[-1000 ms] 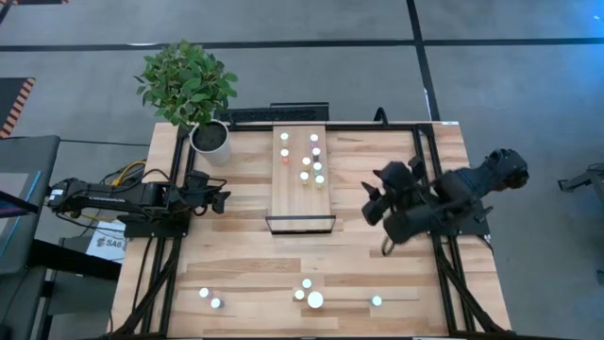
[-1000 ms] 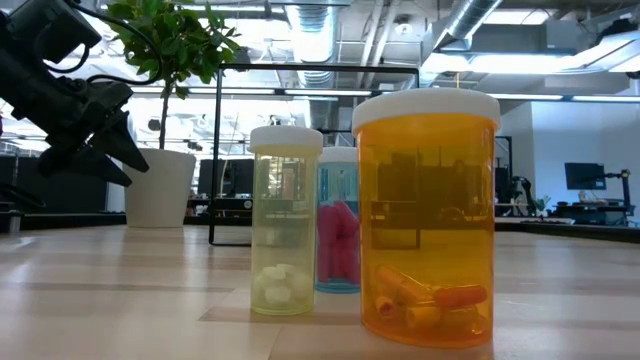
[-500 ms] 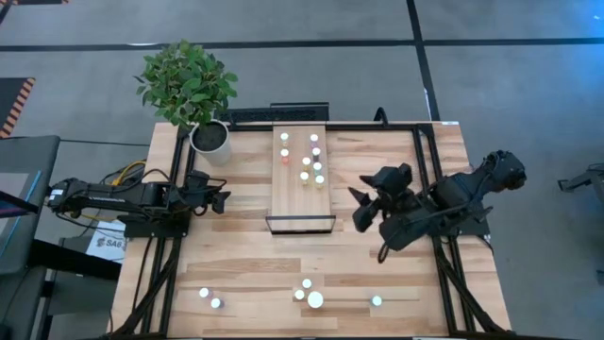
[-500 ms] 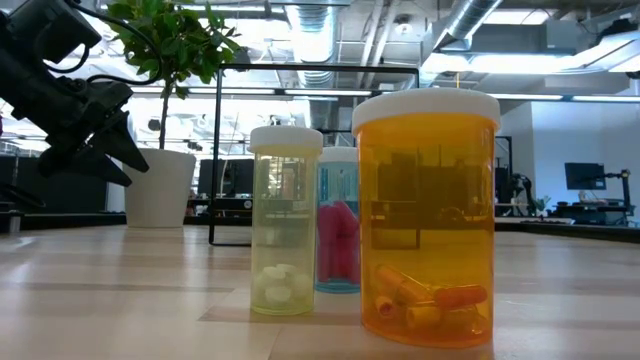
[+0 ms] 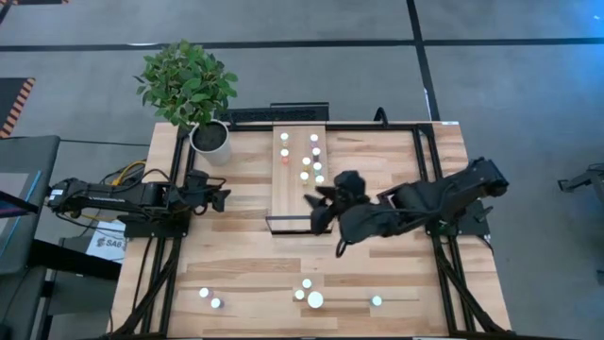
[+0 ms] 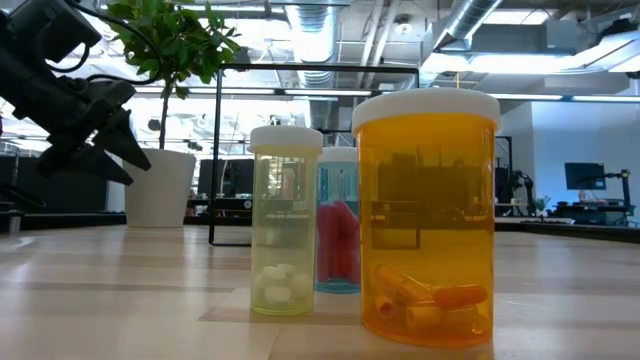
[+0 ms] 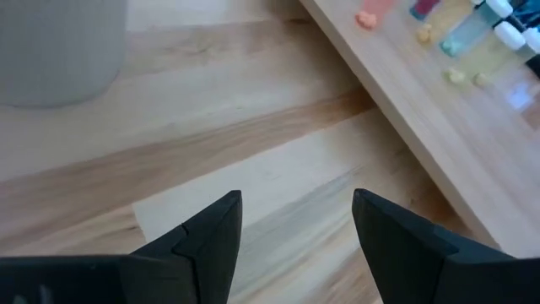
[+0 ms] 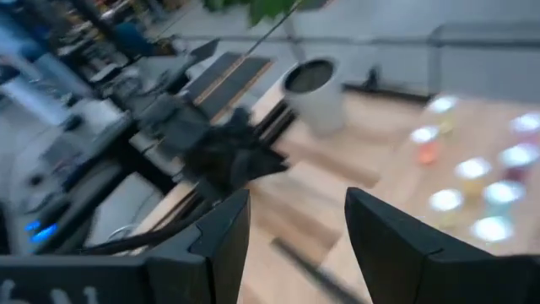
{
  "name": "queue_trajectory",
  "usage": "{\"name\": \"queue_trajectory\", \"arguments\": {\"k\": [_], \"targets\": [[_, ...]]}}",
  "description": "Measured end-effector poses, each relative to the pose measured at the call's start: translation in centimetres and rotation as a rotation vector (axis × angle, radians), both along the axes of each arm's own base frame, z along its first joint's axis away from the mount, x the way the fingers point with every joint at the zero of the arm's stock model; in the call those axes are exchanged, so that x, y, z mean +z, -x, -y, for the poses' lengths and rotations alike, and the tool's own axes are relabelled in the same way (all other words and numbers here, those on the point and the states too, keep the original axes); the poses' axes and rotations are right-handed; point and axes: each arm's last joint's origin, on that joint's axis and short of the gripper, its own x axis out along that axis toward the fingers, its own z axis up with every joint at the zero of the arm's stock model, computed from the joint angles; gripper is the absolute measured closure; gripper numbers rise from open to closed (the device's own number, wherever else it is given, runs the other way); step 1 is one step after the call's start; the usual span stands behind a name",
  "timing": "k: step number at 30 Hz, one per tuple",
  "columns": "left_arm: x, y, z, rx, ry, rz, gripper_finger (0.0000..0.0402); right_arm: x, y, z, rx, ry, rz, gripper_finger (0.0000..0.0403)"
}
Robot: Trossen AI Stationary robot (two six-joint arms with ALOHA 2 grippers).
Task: Pick and place medicine bottles onto shelf by color
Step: Put the pink pill bottle on the shelf
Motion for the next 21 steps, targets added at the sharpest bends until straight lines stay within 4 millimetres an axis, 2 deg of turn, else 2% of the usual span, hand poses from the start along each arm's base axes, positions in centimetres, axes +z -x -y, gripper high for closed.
{"name": "queue_trajectory", "arguments": {"k": [4, 9, 16, 21], "targets": [[0.0, 0.0, 0.0, 0.007, 0.014, 0.008, 0.0189, -0.4, -1.5, -0.3, 0.062, -0.059, 0.037, 0.0186], [0.0, 0.0, 0.0, 0.046, 0.052, 0.035, 0.0189, -0.9, -3.0, -0.7, 0.136, -0.034, 0.042, 0.0186], [-0.1, -0.1, 0.2, 0.072, 0.198, 0.095, 0.0189, -0.8, -3.3, -1.0, 0.233, -0.022, 0.028, 0.0186], [0.0, 0.0, 0.0, 0.155, 0.140, 0.118, 0.0189, -0.8, -3.1, -1.6, 0.280, 0.003, 0.008, 0.0186]]}}
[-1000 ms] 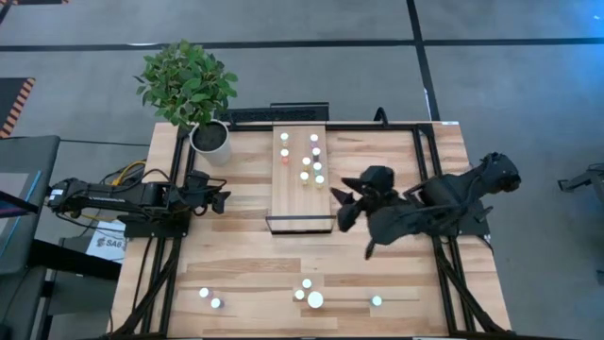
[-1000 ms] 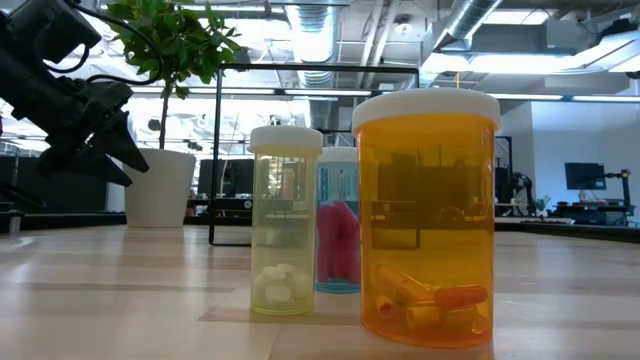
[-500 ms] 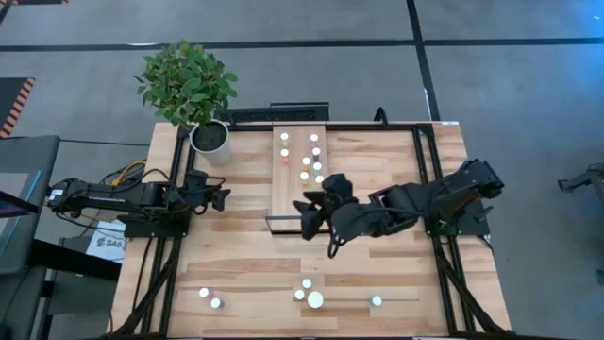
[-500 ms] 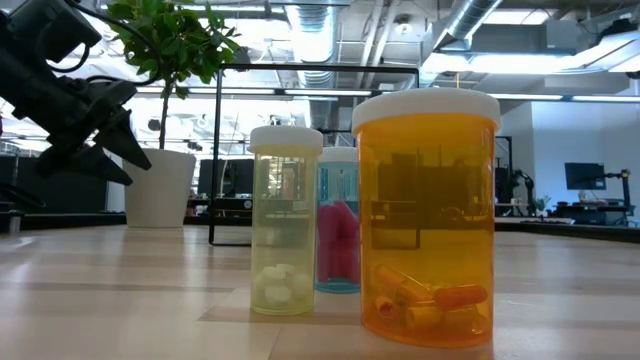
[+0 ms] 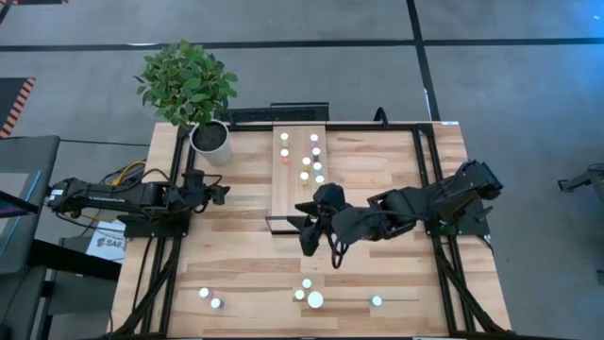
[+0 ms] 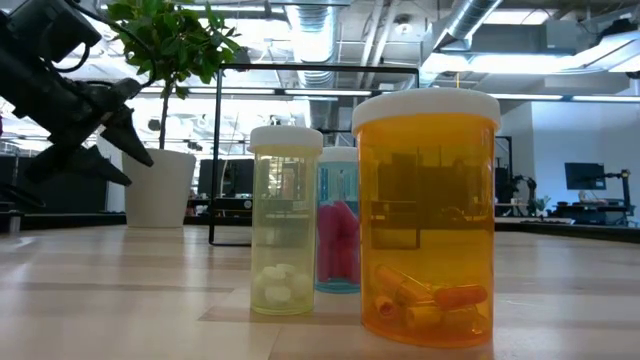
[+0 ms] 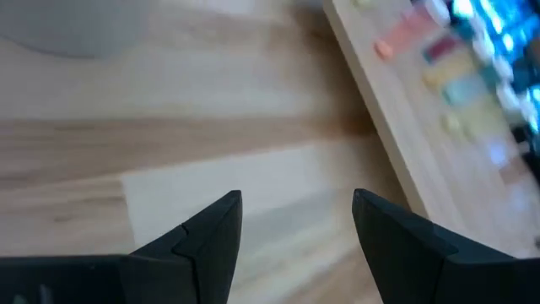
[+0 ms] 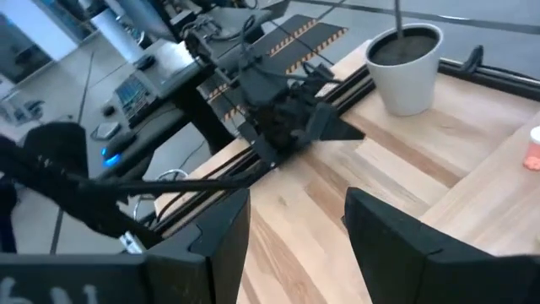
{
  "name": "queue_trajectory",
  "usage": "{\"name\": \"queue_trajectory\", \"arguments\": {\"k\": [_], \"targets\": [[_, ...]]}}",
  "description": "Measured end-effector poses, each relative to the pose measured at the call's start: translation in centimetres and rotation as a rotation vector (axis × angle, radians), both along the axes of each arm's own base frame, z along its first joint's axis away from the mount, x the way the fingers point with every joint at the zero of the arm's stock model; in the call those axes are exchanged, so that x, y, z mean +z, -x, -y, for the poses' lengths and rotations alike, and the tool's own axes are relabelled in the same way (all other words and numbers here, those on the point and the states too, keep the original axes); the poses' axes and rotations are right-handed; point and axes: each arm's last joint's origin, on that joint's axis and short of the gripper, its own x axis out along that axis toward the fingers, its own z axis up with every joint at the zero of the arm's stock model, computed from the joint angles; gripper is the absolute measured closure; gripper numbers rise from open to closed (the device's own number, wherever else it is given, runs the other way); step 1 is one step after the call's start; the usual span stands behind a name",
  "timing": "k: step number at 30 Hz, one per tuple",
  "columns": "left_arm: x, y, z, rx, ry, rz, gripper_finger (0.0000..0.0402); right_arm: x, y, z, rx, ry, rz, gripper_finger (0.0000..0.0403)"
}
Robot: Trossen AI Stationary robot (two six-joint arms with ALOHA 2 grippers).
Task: Pick and place medicine bottles onto shelf by color
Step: Put the pink pill bottle on the shelf
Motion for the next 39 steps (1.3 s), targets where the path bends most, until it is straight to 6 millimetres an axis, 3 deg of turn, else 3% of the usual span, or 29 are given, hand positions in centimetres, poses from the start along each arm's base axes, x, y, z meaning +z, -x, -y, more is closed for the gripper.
{"name": "queue_trajectory", "arguments": {"k": [3, 6, 14, 18, 24, 29, 39], "targets": [[0.1, -0.2, 0.1, 0.009, 0.068, 0.056, 0.0189, 0.0, 0.2, -0.6, 0.024, 0.009, -0.004, 0.0186], [0.9, -1.0, 0.5, -0.089, 0.152, 0.168, 0.0189, 0.0, 0.4, -1.3, 0.079, 0.014, -0.016, 0.0186], [6.7, -3.5, 2.8, -0.376, -0.022, 0.729, 0.0189, -0.1, 1.2, -3.3, 0.180, 0.000, -0.025, 0.0186], [8.2, -4.1, 4.9, -0.481, -0.023, 0.840, 0.0189, -0.1, 1.7, -4.3, 0.212, 0.000, -0.026, 0.0186], [10.1, -6.2, 9.7, -0.672, 0.041, 0.709, 0.0189, -0.1, 2.4, -5.6, 0.249, 0.003, -0.031, 0.0186], [11.5, -7.0, 14.4, -0.824, 0.239, 0.467, 0.0189, -0.2, 2.8, -6.2, 0.269, 0.005, -0.035, 0.0186], [11.2, -4.7, 20.9, -0.652, 0.548, -0.196, 0.0189, -0.5, 3.1, -6.2, 0.271, 0.021, -0.074, 0.0186]]}}
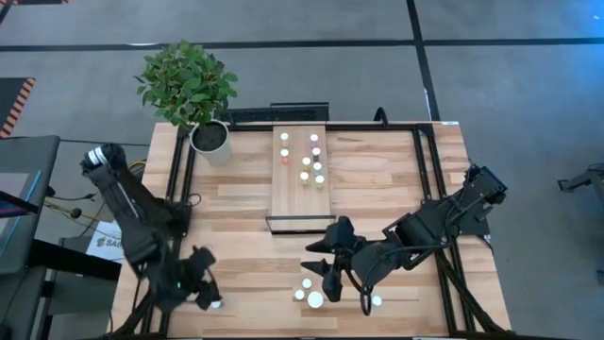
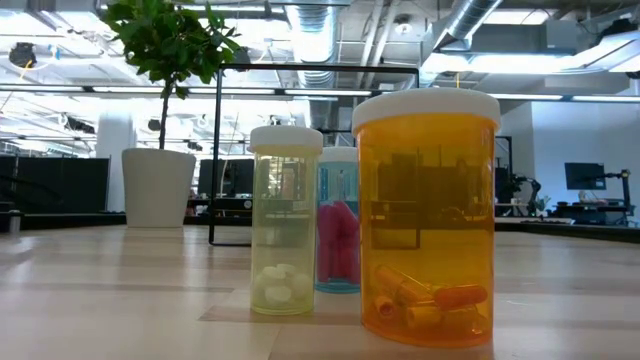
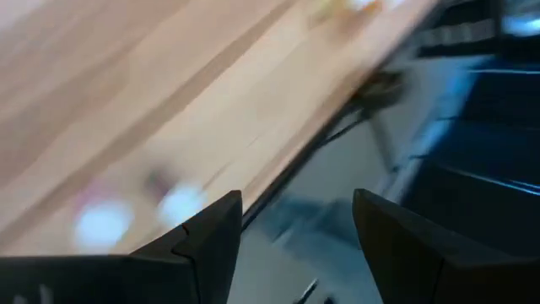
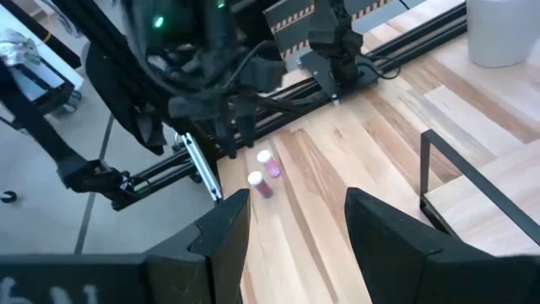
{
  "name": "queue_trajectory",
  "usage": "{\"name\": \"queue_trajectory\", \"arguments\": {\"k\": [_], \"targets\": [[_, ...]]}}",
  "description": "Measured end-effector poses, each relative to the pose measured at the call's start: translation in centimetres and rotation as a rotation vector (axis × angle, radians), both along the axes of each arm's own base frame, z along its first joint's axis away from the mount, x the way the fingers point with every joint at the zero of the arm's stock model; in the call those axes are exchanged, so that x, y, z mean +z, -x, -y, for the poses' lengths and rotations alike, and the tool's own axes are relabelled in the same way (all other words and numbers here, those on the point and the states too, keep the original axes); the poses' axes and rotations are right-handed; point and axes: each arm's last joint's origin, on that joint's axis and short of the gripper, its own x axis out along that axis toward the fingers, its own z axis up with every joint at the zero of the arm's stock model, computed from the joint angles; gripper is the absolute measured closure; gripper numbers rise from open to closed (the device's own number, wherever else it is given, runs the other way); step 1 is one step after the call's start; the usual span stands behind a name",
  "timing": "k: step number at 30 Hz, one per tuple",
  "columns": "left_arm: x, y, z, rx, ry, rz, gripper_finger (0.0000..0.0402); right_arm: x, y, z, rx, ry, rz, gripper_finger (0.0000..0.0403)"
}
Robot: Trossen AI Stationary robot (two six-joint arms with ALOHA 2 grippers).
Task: Pick and place medicine bottles onto shelf by color
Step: Put the pink pill bottle on the shelf
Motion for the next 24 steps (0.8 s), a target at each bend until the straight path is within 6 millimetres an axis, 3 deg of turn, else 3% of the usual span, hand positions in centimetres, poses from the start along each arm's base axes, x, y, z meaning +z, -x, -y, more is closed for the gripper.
{"name": "queue_trajectory", "arguments": {"k": [4, 8, 24], "targets": [[-1.7, 1.3, 1.7, 0.034, -0.024, -0.270, 0.0189, -0.1, 0.0, 0.0, 0.002, 0.004, -0.009, 0.0186], [-3.4, 1.8, 2.2, 0.099, -0.077, -0.423, 0.0189, -0.1, 0.0, 0.0, 0.008, 0.002, -0.011, 0.0186], [-6.2, 1.4, 2.2, 0.169, -0.174, -0.508, 0.0189, -0.1, 0.0, 0.0, 0.015, 0.000, -0.013, 0.0186]]}}
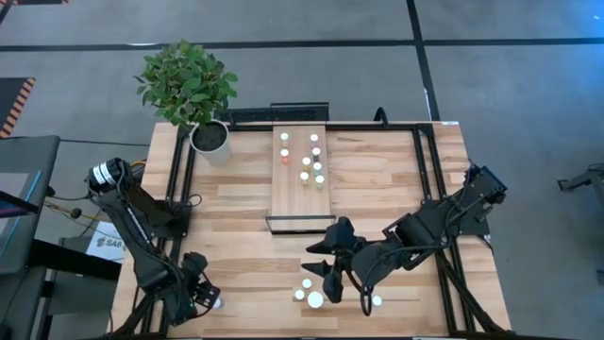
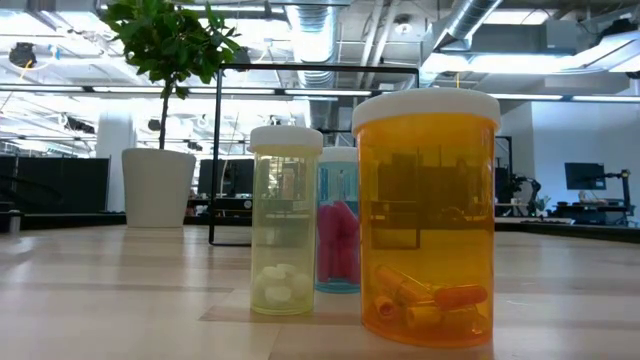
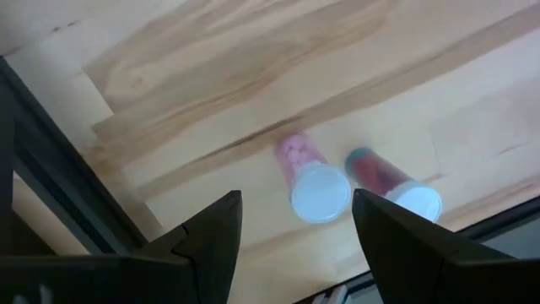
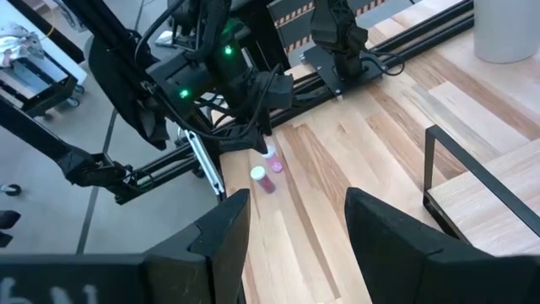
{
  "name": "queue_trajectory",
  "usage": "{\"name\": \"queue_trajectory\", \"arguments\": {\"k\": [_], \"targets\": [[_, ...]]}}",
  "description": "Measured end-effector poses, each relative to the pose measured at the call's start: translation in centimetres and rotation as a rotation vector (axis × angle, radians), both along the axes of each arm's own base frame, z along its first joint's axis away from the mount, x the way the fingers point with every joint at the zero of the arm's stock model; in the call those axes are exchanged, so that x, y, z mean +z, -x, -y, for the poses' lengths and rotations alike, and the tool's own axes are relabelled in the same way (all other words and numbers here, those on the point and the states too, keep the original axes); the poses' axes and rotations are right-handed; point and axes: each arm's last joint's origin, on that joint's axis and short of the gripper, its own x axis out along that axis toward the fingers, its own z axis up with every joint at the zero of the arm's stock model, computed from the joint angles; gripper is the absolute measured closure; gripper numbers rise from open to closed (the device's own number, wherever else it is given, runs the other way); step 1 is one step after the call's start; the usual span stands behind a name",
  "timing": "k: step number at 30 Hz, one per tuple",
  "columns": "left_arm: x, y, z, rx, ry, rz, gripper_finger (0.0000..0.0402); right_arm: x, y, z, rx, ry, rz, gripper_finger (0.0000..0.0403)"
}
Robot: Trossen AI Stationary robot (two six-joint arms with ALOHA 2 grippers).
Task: Pick and place medicine bottles onto shelf by color
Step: Put the pink pill bottle on the shelf
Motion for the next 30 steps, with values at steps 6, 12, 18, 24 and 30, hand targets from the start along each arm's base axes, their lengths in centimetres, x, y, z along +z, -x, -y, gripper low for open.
{"name": "queue_trajectory", "arguments": {"k": [6, 12, 18, 24, 30], "targets": [[0.0, -0.2, 0.1, 0.005, 0.012, 0.018, 0.0189, 0.0, 0.0, 0.0, 0.000, 0.000, -0.001, 0.0186], [0.0, -0.5, -0.1, 0.024, 0.003, 0.040, 0.0189, -0.1, 0.0, 0.0, 0.000, 0.006, -0.011, 0.0186], [-1.0, -1.2, 0.1, 0.019, -0.018, 0.000, 0.0189, -0.2, 0.1, 0.1, 0.000, 0.012, -0.020, 0.0186], [-2.1, -1.6, 0.8, 0.014, -0.016, -0.017, 0.0189, -0.2, 0.1, 0.1, 0.000, 0.014, -0.024, 0.0186], [-2.5, -1.7, 0.9, 0.019, -0.021, -0.035, 0.0200, -0.2, 0.1, 0.1, 0.000, 0.014, -0.024, 0.0186]]}}
